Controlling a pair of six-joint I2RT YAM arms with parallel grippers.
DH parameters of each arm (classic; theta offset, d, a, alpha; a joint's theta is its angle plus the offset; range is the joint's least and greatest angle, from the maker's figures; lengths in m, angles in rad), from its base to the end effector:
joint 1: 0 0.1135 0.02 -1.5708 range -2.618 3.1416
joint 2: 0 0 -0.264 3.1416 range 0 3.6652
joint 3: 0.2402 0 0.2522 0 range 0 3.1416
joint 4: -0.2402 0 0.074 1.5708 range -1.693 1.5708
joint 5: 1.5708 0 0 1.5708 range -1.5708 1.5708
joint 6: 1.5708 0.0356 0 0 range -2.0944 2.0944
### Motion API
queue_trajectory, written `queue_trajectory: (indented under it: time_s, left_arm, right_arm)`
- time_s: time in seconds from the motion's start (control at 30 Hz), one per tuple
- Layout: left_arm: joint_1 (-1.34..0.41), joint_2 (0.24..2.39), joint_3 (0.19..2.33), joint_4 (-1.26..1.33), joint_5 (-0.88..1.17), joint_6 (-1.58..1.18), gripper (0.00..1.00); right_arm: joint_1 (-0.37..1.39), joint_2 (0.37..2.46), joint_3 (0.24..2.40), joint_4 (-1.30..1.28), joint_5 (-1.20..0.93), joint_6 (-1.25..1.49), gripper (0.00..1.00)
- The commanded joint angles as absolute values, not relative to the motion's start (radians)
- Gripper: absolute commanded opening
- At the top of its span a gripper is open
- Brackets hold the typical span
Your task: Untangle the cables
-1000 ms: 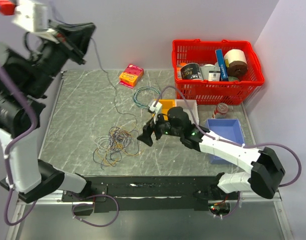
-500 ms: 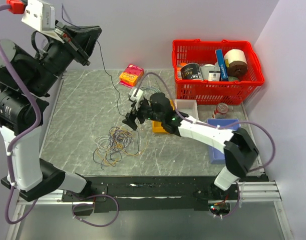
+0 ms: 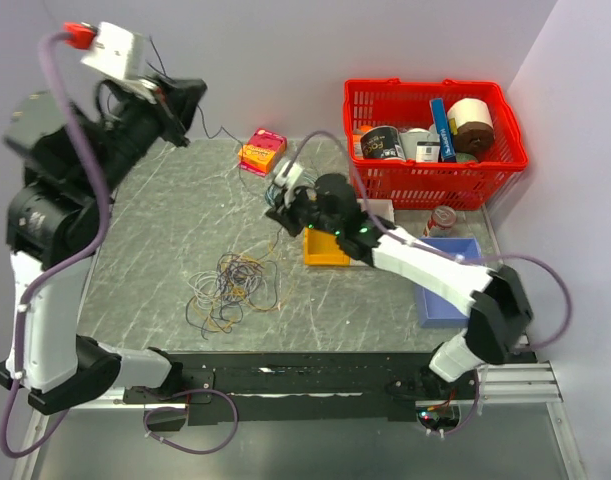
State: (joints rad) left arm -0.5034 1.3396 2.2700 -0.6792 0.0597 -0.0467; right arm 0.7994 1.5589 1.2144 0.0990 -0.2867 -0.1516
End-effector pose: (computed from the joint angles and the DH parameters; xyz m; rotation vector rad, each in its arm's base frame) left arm 0.1425 -0.0809 0.6300 0.3526 1.2900 -0.5063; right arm 0.2525 0.2741 0.3249 -1.0342 1.5525 0.7140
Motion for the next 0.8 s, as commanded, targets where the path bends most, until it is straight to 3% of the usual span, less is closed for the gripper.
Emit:
queue_trajectory:
  time_s: [0.0, 0.33, 0.5, 0.77]
  left_arm:
    - [-0.497, 1.322, 2.131, -0.701, 0.005, -0.011, 0.01]
    - [-0.485, 1.296, 1.947, -0.693, 0.070, -0.011, 0.01]
    - [-0.485, 1.281, 1.841, -0.686, 0.162, -0.011, 0.01]
    - [-0.486, 1.290, 1.720, -0.643, 0.324, -0.037, 0.01]
  right_arm:
    - [0.799, 1.362, 1.357, 0.042, -0.291, -0.147, 0.00]
    - [0.793, 1.243, 1.558, -0.237, -0.049, -0.230, 0.00]
    - [0.732, 1.204, 1.560, -0.334, -0.008, -0.209, 0.00]
    - [0.646, 1.049, 1.306, -0.206, -0.367, -0.204, 0.00]
